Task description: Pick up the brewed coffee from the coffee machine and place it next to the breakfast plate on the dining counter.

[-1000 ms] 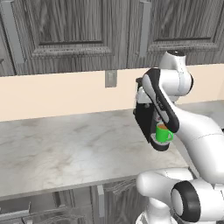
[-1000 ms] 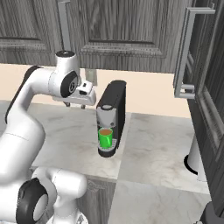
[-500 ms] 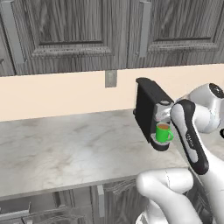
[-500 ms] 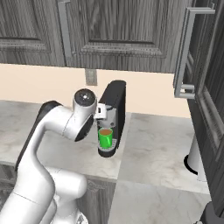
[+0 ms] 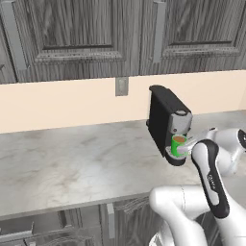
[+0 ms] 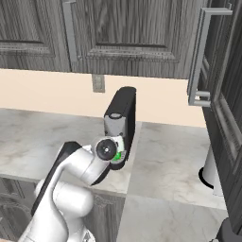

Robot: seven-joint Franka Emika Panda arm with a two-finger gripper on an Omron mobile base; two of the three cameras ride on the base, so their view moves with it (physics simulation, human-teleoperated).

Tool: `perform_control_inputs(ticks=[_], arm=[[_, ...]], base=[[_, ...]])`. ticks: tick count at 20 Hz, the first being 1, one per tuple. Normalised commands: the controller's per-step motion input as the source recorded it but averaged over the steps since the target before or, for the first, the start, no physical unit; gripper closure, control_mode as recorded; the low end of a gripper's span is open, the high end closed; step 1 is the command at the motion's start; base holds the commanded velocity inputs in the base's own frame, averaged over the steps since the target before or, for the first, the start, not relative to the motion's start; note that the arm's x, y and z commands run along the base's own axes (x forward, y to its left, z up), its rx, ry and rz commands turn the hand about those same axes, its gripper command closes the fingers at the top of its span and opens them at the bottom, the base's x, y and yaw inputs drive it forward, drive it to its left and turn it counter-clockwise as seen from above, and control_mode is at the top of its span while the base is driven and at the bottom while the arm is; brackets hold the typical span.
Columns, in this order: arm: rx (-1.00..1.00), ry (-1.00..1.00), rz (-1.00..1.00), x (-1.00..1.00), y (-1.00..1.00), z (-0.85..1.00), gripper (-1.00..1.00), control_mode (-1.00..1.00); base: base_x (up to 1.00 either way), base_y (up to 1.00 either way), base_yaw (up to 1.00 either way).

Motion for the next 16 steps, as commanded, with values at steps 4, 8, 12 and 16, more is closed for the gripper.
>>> perform_control_inputs(ticks=[4, 8, 12, 16], arm=[[0.01, 0.01, 0.11, 0.21, -0.41, -0.1, -1.0, -1.0], [0.01, 0.0, 0.09, 0.17, -0.35, -0.09, -1.0, -1.0], [0.02, 0.01, 0.1, 0.23, -0.42, 0.0, -1.0, -1.0], [0.06, 0.03, 0.11, 0.33, -0.51, 0.0, -1.0, -1.0]], base=[[0.0, 0.0, 0.0], [0.0, 0.0, 0.0], [0.0, 0.0, 0.0], [0.0, 0.0, 0.0]])
